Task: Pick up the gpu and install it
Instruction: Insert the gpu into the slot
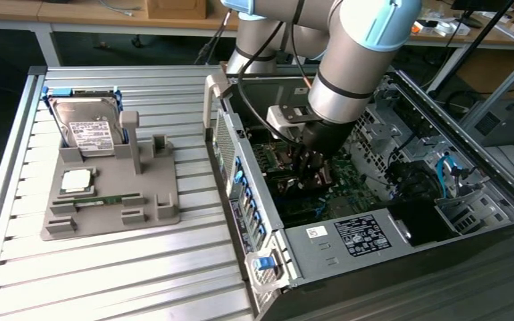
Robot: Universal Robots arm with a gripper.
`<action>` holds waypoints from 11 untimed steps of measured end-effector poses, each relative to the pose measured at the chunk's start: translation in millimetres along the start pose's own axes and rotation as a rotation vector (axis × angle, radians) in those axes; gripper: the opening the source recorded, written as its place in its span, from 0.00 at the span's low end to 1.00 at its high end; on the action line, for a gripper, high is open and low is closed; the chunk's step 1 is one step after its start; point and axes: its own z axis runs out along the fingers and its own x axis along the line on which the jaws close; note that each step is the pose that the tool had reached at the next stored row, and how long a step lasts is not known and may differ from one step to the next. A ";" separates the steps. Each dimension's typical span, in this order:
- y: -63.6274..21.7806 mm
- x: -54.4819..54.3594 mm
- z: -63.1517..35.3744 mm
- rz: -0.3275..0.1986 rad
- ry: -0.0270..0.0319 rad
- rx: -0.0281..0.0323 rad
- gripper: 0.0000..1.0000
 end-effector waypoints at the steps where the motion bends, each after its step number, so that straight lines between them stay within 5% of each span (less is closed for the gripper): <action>1: 0.0 0.0 0.0 0.000 0.0000 0.0000 0.27; 11: 0.0 0.0 2.6 0.000 0.0004 -0.0002 0.27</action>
